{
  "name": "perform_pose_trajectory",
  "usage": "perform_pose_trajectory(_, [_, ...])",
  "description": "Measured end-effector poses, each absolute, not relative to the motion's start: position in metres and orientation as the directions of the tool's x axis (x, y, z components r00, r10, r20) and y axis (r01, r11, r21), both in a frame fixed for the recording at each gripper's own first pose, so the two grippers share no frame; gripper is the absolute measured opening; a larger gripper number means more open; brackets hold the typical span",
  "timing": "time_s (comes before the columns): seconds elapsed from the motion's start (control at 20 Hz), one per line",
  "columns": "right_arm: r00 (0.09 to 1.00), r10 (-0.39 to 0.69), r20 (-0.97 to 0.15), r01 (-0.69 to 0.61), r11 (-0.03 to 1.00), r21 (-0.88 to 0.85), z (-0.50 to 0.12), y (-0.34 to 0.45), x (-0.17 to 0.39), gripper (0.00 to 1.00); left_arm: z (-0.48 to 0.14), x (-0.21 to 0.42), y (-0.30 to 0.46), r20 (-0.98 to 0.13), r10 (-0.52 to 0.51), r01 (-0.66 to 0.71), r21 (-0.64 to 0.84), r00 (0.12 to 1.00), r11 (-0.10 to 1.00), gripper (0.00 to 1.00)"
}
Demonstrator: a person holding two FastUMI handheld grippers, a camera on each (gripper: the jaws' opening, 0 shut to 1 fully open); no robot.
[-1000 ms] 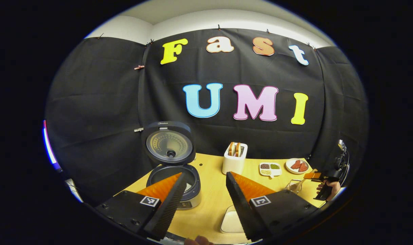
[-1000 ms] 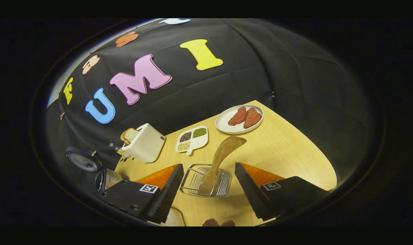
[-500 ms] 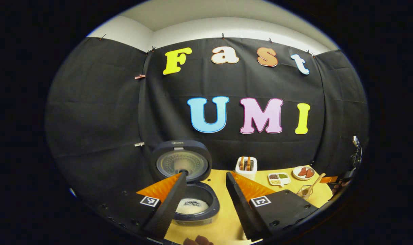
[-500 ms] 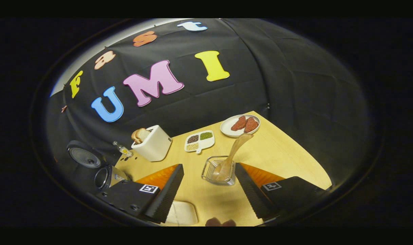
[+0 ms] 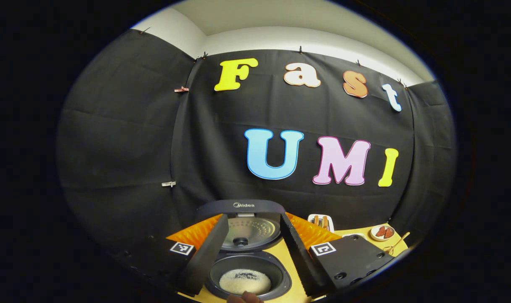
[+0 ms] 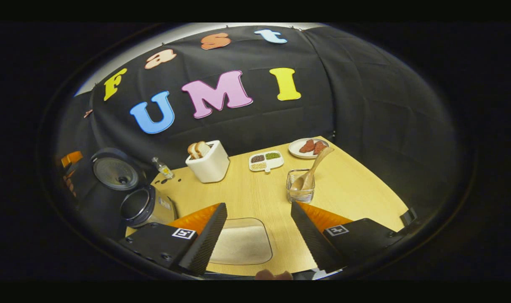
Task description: Close the left gripper, press the button to open the rice cooker; take a wooden spoon from the chopstick holder with the right hand, scoop a spoonful of rice and pour it into the rice cooker, then put the wooden spoon back into the chopstick holder.
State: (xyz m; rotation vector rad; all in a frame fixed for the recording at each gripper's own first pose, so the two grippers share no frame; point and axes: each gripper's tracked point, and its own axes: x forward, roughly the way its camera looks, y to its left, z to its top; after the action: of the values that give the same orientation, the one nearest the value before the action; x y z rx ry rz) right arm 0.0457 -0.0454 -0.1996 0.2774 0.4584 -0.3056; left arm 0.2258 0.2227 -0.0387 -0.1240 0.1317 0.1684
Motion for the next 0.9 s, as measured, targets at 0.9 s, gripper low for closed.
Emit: perform_pose_trajectory(0.9, [0.836, -0.188, -0.516, 0.300, 0.943, 0.143, -0.196, 0.002, 0.038, 0.96, -0.075, 0.342, 0.262, -0.339, 0.223, -0.255, -0.052, 0.914, 0.966, 0.86])
